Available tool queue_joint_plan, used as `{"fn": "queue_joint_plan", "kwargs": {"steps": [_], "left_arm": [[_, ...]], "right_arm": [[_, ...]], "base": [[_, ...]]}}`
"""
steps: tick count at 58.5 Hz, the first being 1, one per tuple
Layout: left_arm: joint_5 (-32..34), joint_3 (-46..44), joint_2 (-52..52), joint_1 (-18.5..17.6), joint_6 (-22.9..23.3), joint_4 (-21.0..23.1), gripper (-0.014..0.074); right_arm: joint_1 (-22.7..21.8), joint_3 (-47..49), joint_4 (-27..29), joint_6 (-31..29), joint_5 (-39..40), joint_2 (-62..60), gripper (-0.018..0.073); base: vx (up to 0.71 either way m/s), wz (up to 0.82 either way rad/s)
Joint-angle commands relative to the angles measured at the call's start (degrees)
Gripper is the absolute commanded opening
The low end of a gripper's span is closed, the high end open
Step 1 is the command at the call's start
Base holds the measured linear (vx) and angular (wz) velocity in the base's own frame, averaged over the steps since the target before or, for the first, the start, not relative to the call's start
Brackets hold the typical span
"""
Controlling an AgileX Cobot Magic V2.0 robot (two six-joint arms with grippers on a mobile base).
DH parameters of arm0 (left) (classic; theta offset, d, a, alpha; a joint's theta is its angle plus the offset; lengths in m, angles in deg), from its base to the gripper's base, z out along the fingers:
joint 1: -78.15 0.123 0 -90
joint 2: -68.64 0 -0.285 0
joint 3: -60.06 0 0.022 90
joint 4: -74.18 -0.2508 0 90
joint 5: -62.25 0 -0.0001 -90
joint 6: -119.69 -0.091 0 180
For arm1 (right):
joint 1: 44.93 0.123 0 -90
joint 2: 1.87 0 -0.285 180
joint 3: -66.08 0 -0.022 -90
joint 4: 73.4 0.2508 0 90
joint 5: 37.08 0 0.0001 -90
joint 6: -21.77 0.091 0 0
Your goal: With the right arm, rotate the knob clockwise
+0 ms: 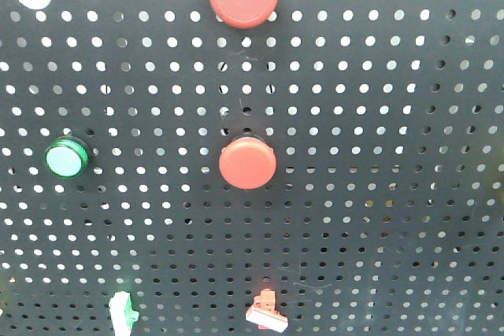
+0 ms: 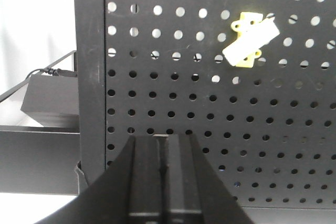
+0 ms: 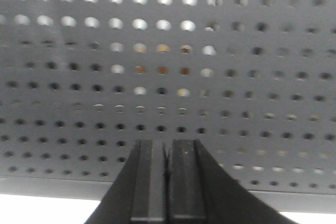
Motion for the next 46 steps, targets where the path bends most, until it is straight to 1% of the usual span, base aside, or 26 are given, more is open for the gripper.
{"fn": "queue_joint_plan", "kwargs": {"steps": [1, 46], "left_arm": [[4.7, 0.7, 0.0, 0.1, 0.6, 0.4, -0.0006], [4.7, 0.7, 0.0, 0.1, 0.6, 0.4, -0.0006]], "right_arm": [[-1.3, -0.5, -0.6, 0.0, 4.2, -0.8, -0.0009], [-1.7, -0.5, -0.6, 0.0, 4.2, -0.8, -0.0009]], "base": [[0.00, 0.00], [0.00, 0.00]]}}
